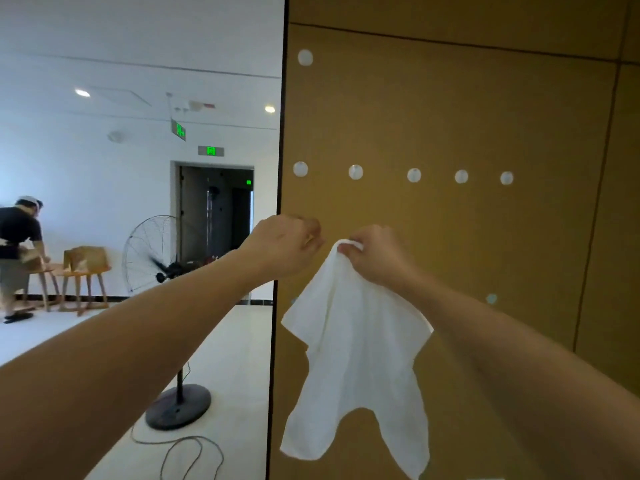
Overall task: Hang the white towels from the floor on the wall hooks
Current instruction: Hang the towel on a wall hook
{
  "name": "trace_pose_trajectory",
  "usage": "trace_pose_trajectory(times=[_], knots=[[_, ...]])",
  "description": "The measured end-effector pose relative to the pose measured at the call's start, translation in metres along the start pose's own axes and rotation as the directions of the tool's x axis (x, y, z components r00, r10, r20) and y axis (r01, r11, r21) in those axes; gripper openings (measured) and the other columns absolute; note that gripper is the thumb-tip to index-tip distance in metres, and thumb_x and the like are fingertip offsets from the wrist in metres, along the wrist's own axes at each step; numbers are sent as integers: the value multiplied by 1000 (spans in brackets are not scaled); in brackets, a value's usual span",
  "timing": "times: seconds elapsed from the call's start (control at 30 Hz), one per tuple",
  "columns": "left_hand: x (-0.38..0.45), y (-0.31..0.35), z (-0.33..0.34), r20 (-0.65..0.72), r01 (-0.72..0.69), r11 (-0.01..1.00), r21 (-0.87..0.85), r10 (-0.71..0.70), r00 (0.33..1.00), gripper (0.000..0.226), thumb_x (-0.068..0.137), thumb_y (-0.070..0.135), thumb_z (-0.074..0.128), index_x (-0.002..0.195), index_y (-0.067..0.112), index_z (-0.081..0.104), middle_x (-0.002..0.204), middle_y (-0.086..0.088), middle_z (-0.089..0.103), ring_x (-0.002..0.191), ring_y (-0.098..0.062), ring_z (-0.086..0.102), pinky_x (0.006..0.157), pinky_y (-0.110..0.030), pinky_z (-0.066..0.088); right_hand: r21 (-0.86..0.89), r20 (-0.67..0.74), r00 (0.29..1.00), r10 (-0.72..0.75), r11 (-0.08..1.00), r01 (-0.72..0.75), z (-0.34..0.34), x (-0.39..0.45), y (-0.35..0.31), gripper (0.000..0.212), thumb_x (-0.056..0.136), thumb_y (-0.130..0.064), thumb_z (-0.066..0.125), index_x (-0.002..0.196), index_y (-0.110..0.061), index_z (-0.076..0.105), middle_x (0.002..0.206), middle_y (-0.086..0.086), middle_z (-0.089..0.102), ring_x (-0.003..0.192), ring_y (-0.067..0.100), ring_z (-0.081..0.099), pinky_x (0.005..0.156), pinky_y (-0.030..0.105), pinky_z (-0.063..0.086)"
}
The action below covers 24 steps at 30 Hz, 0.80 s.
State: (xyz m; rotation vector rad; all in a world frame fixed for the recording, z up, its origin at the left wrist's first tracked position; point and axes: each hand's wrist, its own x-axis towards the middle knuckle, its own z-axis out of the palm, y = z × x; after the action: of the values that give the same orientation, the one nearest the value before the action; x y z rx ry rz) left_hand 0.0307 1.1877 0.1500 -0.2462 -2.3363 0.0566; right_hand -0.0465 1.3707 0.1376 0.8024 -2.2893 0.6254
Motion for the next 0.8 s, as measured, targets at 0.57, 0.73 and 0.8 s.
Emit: trace_pose_trajectory(times=[0.57,0.73,0.8], knots=[[227,-144,172,-207,226,970,-93,-241,948,7,96,27,46,90,27,48,67,10,49,59,-9,45,49,-21,26,273,-111,964,-240,926,262,135,279,106,37,92,-38,60,56,-33,54,51,-17,54,50,4,49,51,22,32],[272,-207,203,-291,159,976,-150,-197,936,20,92,15,48,93,33,40,73,1,57,66,-18,54,54,-26,36,253,-207,936,-283,909,331,165,345,118,14,89,-32,64,78,-34,56,72,-14,59,66,5,56,57,23,41],[290,-231,206,-349,87,984,-155,-137,927,30,92,13,47,95,41,36,70,3,55,63,-16,53,53,-27,38,195,-326,881,-343,888,417,173,370,122,10,88,-27,65,86,-26,55,70,-13,56,65,9,54,57,25,44]])
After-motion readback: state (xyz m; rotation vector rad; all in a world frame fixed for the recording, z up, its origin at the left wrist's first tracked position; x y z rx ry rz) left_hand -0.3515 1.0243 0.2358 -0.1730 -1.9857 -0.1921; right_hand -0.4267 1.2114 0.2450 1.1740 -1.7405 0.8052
